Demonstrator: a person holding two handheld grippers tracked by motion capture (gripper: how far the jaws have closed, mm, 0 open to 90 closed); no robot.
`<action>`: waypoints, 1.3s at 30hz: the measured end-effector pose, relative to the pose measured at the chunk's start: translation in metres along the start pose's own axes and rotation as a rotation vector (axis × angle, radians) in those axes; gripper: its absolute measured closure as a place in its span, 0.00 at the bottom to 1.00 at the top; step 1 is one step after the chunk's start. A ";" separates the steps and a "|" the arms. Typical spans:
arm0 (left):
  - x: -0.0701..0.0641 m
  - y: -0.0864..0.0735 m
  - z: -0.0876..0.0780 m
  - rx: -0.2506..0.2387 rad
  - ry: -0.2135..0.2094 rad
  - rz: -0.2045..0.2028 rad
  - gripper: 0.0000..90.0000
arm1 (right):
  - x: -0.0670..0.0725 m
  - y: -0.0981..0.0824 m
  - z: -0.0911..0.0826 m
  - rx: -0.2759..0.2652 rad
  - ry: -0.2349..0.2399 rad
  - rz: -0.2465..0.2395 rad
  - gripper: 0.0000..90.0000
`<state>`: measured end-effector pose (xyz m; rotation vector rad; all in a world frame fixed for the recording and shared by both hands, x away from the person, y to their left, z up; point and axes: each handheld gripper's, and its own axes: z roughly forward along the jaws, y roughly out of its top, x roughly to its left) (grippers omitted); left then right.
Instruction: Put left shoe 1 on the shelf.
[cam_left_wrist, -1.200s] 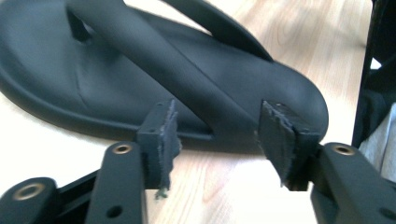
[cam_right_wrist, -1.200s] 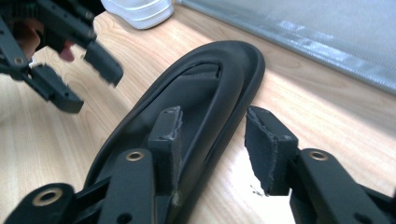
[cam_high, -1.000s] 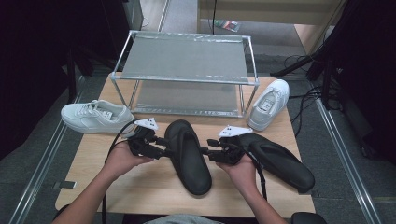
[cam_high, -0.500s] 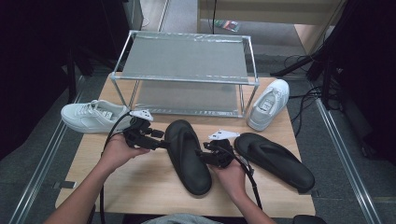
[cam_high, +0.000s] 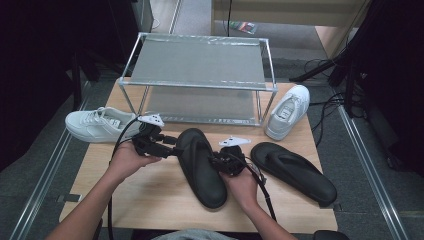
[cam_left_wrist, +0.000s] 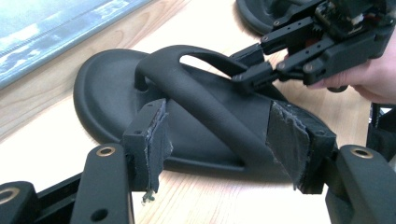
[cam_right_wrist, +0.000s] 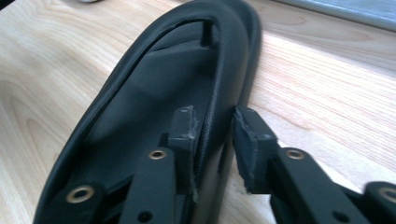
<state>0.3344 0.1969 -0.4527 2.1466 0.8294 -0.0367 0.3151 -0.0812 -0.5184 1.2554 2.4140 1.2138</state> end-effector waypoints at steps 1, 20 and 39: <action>0.001 0.000 -0.001 -0.003 0.004 0.001 0.44 | -0.001 0.001 -0.001 0.000 -0.008 0.005 0.83; 0.005 -0.006 -0.008 -0.022 0.023 0.006 0.42 | -0.018 0.025 -0.016 -0.042 -0.008 0.058 0.91; 0.005 -0.006 -0.006 -0.021 0.011 0.011 0.42 | -0.065 0.081 0.024 -0.086 -0.159 0.130 0.90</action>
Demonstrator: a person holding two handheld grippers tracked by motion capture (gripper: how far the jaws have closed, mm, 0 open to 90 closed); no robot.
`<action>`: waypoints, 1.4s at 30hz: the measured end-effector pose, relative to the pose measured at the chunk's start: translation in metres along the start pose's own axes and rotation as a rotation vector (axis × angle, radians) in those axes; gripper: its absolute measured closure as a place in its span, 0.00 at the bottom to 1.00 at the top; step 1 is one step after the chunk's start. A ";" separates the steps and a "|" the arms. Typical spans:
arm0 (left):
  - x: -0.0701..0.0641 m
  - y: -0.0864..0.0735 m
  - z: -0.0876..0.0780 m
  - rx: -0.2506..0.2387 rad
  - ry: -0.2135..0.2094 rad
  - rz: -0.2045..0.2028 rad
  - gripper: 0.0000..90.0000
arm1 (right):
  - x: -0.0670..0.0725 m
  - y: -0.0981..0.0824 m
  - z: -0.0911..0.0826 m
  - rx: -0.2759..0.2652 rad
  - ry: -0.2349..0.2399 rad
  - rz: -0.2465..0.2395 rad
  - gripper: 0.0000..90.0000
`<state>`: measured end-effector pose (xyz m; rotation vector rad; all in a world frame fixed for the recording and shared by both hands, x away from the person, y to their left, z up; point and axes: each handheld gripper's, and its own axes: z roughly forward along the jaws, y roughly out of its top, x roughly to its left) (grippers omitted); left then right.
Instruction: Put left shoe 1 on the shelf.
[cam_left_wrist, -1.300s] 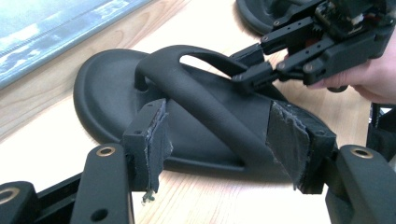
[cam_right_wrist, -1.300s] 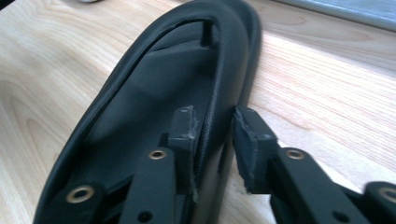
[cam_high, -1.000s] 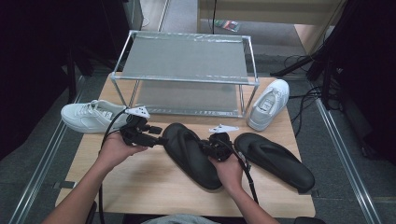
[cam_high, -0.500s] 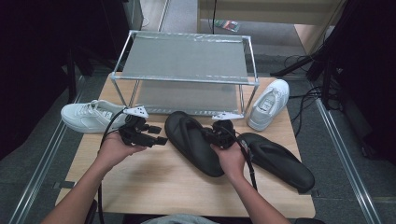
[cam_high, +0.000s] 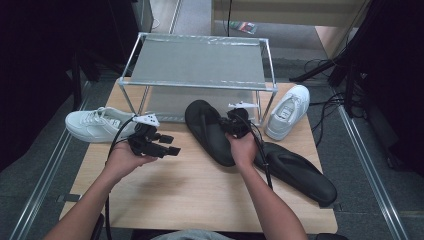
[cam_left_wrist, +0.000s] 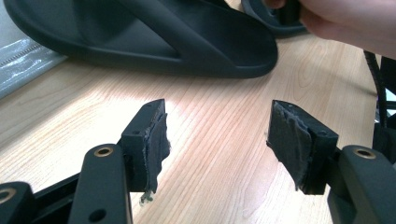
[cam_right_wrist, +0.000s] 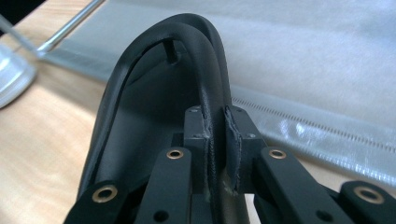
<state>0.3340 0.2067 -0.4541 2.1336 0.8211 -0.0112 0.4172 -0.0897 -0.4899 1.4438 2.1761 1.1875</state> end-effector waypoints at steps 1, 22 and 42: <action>0.000 0.000 0.000 -0.001 -0.002 0.002 0.42 | -0.001 0.002 0.003 -0.001 -0.008 -0.002 0.90; 0.004 0.015 0.000 -0.003 -0.030 0.013 0.62 | -0.002 0.009 0.015 -0.049 0.002 0.037 0.78; 0.027 0.078 -0.016 0.004 -0.007 0.076 0.93 | 0.003 -0.030 -0.038 -0.014 0.190 -0.050 0.70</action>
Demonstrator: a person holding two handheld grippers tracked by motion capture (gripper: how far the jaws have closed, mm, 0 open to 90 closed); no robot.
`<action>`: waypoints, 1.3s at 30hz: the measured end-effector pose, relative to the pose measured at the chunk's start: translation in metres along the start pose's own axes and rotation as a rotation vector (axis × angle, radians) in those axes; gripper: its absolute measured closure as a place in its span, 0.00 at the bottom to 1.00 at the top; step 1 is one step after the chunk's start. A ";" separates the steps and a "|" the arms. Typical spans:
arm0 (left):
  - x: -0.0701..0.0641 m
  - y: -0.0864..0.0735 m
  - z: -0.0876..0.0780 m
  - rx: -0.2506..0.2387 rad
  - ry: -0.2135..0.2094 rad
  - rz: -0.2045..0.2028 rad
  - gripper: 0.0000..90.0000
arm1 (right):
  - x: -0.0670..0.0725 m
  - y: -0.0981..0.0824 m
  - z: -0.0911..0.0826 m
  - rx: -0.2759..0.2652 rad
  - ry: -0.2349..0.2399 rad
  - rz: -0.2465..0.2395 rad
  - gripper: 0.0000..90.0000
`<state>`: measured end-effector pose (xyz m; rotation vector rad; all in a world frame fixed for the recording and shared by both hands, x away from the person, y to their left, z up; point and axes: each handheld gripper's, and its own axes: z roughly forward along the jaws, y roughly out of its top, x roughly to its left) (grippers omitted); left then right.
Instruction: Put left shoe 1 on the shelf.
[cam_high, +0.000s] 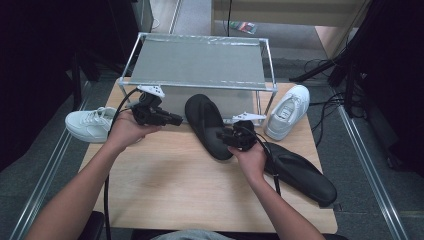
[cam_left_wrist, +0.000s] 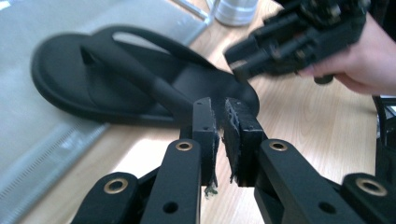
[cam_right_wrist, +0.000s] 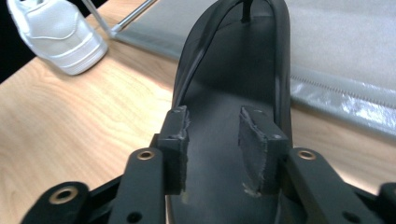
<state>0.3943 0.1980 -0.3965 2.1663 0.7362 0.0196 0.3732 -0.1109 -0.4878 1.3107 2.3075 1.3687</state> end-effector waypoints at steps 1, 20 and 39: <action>0.001 0.005 -0.002 0.002 0.015 0.006 0.93 | -0.001 -0.002 -0.002 -0.004 0.005 0.002 0.69; 0.028 0.067 -0.006 -0.033 0.056 0.049 1.00 | 0.002 -0.041 -0.043 -0.016 0.071 -0.164 0.79; 0.070 0.089 0.005 -0.016 0.173 0.066 1.00 | -0.002 -0.062 -0.015 0.143 0.009 -0.170 1.00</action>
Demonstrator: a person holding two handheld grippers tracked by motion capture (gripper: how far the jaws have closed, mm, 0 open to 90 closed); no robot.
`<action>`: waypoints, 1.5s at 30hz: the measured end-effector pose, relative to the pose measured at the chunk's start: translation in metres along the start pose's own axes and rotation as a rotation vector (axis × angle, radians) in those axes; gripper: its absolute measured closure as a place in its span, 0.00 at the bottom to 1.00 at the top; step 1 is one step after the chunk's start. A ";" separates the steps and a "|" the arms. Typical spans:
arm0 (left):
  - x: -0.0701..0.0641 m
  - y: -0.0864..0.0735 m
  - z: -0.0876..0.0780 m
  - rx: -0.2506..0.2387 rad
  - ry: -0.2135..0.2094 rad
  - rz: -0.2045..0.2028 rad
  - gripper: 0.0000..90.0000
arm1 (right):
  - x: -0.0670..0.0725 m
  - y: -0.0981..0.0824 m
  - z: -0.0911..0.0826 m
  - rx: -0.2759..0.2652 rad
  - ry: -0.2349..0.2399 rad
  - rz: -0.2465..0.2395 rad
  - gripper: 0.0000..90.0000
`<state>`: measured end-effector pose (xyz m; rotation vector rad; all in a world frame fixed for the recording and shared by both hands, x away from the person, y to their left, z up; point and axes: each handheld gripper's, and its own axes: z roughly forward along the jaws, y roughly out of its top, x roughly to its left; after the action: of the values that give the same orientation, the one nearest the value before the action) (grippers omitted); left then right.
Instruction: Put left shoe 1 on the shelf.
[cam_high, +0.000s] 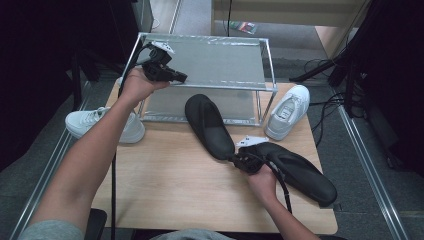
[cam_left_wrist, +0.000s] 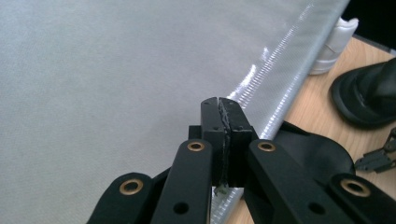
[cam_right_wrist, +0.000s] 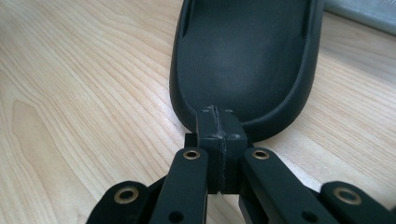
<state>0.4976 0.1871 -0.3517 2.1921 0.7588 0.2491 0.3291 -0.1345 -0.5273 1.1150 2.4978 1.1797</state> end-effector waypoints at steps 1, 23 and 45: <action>0.001 0.000 0.000 0.003 -0.001 0.003 1.00 | 0.000 0.000 0.001 -0.006 0.003 0.001 1.00; 0.003 0.000 0.003 0.026 -0.006 -0.017 1.00 | 0.010 0.021 0.033 -0.049 0.018 0.009 1.00; 0.006 -0.002 0.003 0.012 -0.022 -0.040 1.00 | 0.006 0.066 0.068 -0.129 0.038 0.062 1.00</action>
<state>0.5027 0.1895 -0.3557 2.1847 0.7932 0.2004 0.3913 -0.0626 -0.5244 1.1546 2.3904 1.3699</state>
